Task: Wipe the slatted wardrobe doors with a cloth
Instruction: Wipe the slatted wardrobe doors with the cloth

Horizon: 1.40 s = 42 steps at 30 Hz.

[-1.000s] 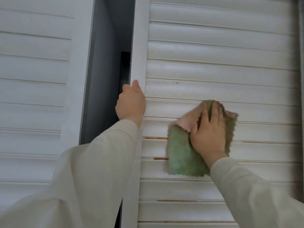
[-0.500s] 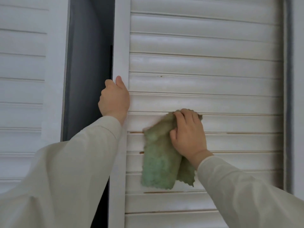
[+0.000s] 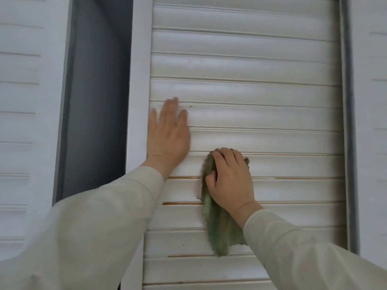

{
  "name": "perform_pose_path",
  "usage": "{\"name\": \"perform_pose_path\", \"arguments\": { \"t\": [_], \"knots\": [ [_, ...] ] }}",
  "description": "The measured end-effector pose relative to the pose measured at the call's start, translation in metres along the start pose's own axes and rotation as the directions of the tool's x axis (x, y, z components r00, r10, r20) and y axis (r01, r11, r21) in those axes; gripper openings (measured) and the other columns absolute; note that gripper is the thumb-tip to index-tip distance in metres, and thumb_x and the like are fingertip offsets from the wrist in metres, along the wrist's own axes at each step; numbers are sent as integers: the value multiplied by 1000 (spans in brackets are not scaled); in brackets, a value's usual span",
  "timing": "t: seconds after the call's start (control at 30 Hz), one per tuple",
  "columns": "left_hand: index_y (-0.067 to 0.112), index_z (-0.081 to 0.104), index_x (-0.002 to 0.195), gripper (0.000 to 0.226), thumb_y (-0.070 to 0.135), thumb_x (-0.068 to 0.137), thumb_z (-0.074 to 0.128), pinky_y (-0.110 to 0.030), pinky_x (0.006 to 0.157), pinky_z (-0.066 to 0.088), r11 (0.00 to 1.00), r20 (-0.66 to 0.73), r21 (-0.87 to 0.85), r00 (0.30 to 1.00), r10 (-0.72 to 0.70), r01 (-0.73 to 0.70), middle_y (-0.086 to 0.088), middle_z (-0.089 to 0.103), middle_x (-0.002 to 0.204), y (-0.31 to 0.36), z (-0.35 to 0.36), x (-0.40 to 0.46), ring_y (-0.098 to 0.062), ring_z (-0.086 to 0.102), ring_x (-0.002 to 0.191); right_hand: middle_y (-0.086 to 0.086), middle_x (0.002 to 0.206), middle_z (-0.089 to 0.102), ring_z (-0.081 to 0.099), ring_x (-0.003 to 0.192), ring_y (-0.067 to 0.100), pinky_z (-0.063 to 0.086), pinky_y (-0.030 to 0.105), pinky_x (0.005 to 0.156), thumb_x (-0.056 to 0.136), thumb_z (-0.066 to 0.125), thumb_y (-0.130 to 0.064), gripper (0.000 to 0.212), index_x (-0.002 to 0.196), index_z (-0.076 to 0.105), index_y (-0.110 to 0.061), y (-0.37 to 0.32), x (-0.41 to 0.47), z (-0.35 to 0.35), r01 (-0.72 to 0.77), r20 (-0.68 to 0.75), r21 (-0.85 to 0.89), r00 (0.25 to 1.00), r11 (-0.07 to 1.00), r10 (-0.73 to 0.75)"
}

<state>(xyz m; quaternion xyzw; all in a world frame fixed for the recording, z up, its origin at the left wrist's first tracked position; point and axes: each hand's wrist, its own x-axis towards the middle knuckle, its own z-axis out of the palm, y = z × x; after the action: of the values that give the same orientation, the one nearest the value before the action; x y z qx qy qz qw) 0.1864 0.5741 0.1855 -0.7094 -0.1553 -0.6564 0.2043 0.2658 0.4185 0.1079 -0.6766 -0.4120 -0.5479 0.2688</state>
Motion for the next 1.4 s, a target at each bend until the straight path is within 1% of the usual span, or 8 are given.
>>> {"name": "perform_pose_path", "arguments": {
  "t": [0.13,0.4,0.53,0.7,0.83,0.97,1.27,1.4],
  "knots": [
    [12,58,131,44,30,98,34,-50,117,25,991,16,-119,998,58,-56,-13,45,151,14,10,-4,-31,37,142,10,115,61,54,105,31,46,43,97,77,50,-22,44,115,65,-4,17,3,0,59,-46,-1,997,998,-59],
    [8,62,129,40,27,99,44,-48,115,28,985,-105,-136,990,91,-105,-16,52,145,8,17,-8,-35,45,136,17,102,65,57,96,39,44,44,91,78,46,-18,36,99,70,-2,126,-14,-13,-220,-313,-43,929,975,196],
    [10,64,123,33,25,98,48,-49,113,31,989,-166,-139,986,23,-47,-14,55,140,15,18,-9,-35,48,131,17,96,67,60,91,37,43,40,88,81,47,-14,29,92,71,0,111,-11,-8,-233,-367,-17,906,972,211],
    [8,69,116,30,5,92,50,-47,111,33,977,-255,-207,967,4,-59,-13,62,132,13,23,-13,-35,55,126,18,113,61,56,106,37,40,43,100,86,51,-20,35,109,68,0,35,-3,7,85,-194,60,978,995,-72],
    [1,68,115,41,7,89,37,-40,116,25,948,-218,-316,975,-42,-29,-15,63,132,9,19,-14,-33,56,127,16,156,32,24,146,31,14,42,122,100,35,-42,59,145,44,-5,-8,15,22,127,15,17,992,992,-128],
    [-1,67,117,48,14,88,32,-42,117,25,939,-158,-343,986,-46,-11,-16,61,135,2,16,-13,-33,54,130,10,163,19,11,151,27,16,43,122,99,34,-43,61,152,34,-13,-13,36,31,240,78,-16,968,971,-238],
    [2,69,113,42,4,86,37,-45,113,33,970,-234,-233,972,13,-69,-14,62,133,-1,21,-16,-32,55,129,20,161,17,12,148,40,14,52,121,98,26,-42,63,153,31,-11,70,26,10,-176,-42,-124,984,977,172],
    [3,68,114,41,4,85,39,-45,113,33,976,-224,-209,974,19,-67,-13,62,134,-2,21,-16,-31,55,129,23,159,18,15,146,44,19,56,118,99,26,-41,62,153,31,-10,46,30,14,-99,-10,-155,995,983,99]
  ]
}}
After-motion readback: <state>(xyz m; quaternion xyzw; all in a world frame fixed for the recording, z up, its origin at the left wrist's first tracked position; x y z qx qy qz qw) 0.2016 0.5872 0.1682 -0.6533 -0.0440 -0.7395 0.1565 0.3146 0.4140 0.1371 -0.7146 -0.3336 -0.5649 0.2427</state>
